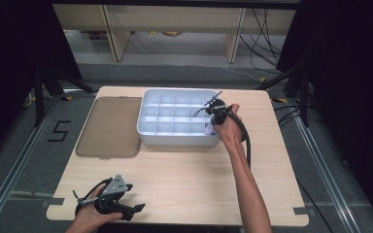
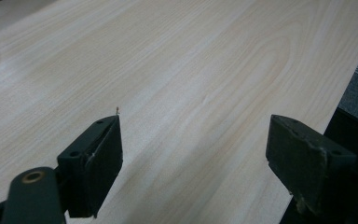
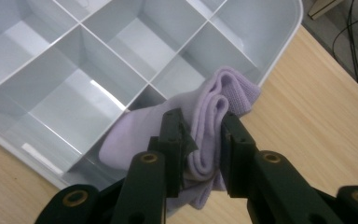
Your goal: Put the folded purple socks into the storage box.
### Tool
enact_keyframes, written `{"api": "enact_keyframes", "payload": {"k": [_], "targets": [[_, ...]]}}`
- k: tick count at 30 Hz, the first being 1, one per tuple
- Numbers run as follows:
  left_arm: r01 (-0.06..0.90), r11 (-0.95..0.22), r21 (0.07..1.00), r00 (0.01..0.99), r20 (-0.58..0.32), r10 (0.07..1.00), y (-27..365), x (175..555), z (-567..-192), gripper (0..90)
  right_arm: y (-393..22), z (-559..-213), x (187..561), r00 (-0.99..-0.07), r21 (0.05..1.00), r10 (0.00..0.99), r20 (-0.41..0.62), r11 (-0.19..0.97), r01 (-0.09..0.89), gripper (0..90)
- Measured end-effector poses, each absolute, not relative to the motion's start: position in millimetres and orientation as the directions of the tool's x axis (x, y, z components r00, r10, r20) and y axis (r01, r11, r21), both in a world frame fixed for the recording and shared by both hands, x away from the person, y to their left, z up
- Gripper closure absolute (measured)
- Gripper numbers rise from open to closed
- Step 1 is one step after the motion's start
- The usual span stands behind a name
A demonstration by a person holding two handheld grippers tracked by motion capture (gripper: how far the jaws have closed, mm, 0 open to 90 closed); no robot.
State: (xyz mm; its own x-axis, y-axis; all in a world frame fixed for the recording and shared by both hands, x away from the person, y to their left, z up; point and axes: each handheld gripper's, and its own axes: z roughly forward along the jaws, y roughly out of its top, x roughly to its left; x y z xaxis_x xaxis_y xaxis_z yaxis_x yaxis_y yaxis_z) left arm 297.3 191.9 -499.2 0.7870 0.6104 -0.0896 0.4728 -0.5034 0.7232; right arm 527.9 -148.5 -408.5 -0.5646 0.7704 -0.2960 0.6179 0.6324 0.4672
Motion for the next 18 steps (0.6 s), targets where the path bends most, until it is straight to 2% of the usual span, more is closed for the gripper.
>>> {"api": "enact_keyframes", "payload": {"k": [13,14,18], "targets": [[0.478,-0.492,0.728,0.782,-0.098,0.615,190.8,296.8,-500.0,18.2,-144.8,-427.2,524.9,-0.587,0.462,0.766,-0.261,0.633,0.621,73.2],[0.464,-0.518,0.718,0.791,-0.072,0.608,192.4,298.2,-499.5,18.2,-144.3,-428.9,524.6,-0.581,0.463,0.773,-0.254,0.625,0.629,73.0],[0.471,-0.498,0.728,0.787,-0.092,0.61,190.6,297.0,-500.3,18.2,-145.5,-433.5,524.3,-0.589,0.467,0.772,-0.239,0.624,0.627,71.8]]}}
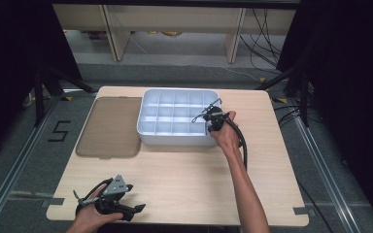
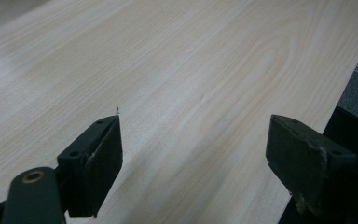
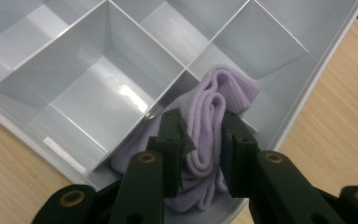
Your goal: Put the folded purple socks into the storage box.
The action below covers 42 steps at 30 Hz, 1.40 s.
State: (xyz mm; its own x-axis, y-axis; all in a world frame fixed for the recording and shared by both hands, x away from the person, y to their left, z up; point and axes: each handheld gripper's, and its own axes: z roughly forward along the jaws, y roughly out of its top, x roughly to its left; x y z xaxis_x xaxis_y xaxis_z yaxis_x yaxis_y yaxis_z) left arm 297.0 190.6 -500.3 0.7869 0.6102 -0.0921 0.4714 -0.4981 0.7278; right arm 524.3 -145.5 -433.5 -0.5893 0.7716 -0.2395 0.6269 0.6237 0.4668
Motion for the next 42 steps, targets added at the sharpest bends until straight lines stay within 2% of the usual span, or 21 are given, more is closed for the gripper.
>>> {"api": "enact_keyframes", "payload": {"k": [3,6,9,11,13,21,31,42], "targets": [[0.464,-0.52,0.717,0.792,-0.073,0.607,192.1,298.0,-499.7,18.2,-146.7,-433.4,523.6,-0.592,0.473,0.773,-0.227,0.619,0.627,68.7],[0.473,-0.496,0.728,0.785,-0.094,0.612,190.7,297.0,-500.1,18.2,-147.7,-430.2,523.5,-0.582,0.504,0.791,-0.187,0.586,0.635,57.9],[0.471,-0.499,0.727,0.787,-0.092,0.61,190.5,296.8,-500.2,18.2,-151.3,-420.7,521.5,-0.572,0.544,0.806,-0.154,0.552,0.631,57.3],[0.484,-0.502,0.717,0.782,-0.097,0.615,190.8,296.8,-500.8,18.2,-153.9,-414.1,520.6,-0.567,0.569,0.811,-0.143,0.536,0.624,59.7],[0.484,-0.5,0.718,0.781,-0.097,0.617,190.5,296.8,-500.7,18.2,-157.8,-408.3,521.5,-0.582,0.59,0.8,-0.146,0.543,0.598,68.3],[0.474,-0.513,0.716,0.79,-0.088,0.607,189.8,296.5,-501.1,18.2,-156.3,-421.4,529.8,-0.59,0.539,0.8,-0.112,0.547,0.64,82.6],[0.483,-0.511,0.712,0.784,-0.091,0.614,189.5,295.7,-501.4,18.3,-149.3,-447.6,540.6,-0.606,0.43,0.79,-0.088,0.579,0.693,84.2],[0.468,-0.524,0.712,0.794,-0.079,0.603,189.0,295.6,-501.1,18.3,-146.1,-453.3,548.4,-0.595,0.405,0.797,-0.105,0.581,0.706,83.9]]}}
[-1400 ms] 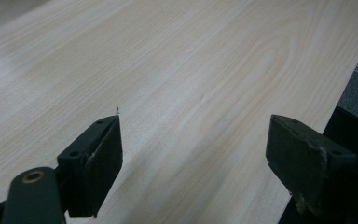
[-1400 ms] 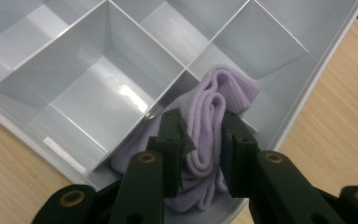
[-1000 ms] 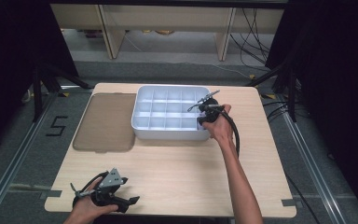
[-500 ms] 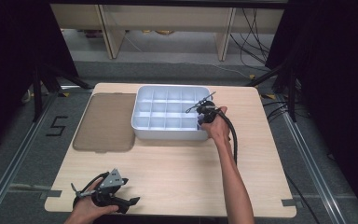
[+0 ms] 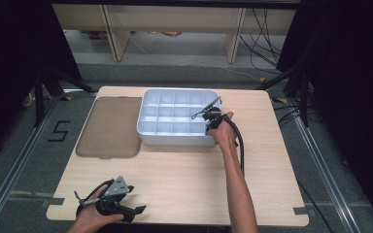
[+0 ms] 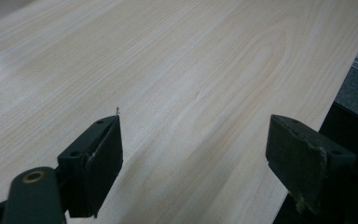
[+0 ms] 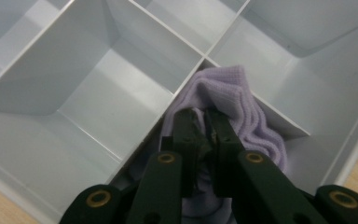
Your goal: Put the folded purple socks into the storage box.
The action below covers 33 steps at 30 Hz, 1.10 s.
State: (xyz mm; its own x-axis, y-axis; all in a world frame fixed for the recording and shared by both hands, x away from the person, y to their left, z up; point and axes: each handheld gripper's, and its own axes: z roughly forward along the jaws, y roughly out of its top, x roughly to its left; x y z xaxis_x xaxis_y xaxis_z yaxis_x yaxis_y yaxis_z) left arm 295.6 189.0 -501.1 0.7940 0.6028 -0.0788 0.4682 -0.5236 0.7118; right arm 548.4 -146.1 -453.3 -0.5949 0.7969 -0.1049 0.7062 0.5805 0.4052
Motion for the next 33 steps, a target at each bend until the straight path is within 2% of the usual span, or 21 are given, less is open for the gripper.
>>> {"api": "enact_keyframes", "payload": {"k": [6,11,12,15,33], "targets": [[0.462,-0.524,0.715,0.801,-0.083,0.593,189.6,295.6,-500.0,18.3,-144.4,-449.0,548.6,-0.609,0.388,0.786,-0.111,0.598,0.701,79.3],[0.482,-0.505,0.716,0.787,-0.102,0.608,188.7,295.1,-500.7,18.3,-159.9,-428.6,541.5,-0.571,0.479,0.819,-0.06,0.525,0.703,73.0],[0.481,-0.508,0.714,0.785,-0.093,0.612,189.1,295.8,-500.7,18.3,-163.7,-426.1,540.2,-0.579,0.513,0.812,-0.071,0.527,0.677,71.1],[0.464,-0.522,0.716,0.797,-0.079,0.599,190.0,296.9,-500.1,18.3,-168.7,-418.5,532.7,-0.535,0.529,0.844,-0.02,0.463,0.711,67.9],[0.472,-0.504,0.723,0.787,-0.089,0.61,189.3,296.3,-500.2,18.4,-170.2,-403.9,501.9,-0.563,0.645,0.827,-0.017,0.439,0.626,61.9]]}}
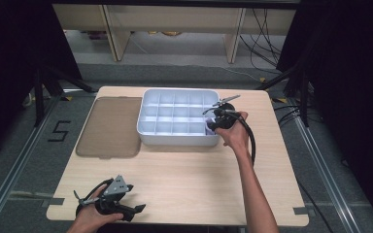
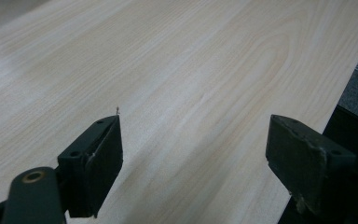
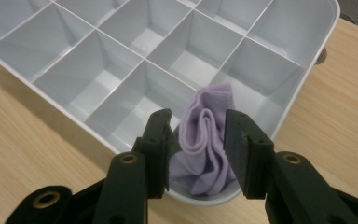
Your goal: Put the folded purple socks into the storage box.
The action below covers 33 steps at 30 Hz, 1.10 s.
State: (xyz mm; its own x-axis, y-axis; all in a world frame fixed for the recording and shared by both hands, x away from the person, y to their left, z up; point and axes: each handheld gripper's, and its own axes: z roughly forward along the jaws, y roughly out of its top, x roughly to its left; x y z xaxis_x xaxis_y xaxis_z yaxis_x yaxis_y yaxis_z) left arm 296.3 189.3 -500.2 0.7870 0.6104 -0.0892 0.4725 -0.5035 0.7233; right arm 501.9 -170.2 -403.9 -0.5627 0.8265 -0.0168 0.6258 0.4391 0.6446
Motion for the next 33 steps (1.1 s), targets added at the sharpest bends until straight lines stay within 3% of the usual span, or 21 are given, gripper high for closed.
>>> {"api": "enact_keyframes", "payload": {"k": [13,33], "targets": [[0.464,-0.516,0.72,0.789,-0.072,0.61,191.3,298.1,-499.6,18.4,-167.7,-400.8,481.1,-0.576,0.686,0.817,0.019,0.409,0.602,56.7],[0.483,-0.497,0.721,0.776,-0.089,0.625,192.5,297.8,-499.1,18.4,-161.4,-419.3,442.4,-0.628,0.767,0.776,0.055,0.37,0.525,39.2]]}}
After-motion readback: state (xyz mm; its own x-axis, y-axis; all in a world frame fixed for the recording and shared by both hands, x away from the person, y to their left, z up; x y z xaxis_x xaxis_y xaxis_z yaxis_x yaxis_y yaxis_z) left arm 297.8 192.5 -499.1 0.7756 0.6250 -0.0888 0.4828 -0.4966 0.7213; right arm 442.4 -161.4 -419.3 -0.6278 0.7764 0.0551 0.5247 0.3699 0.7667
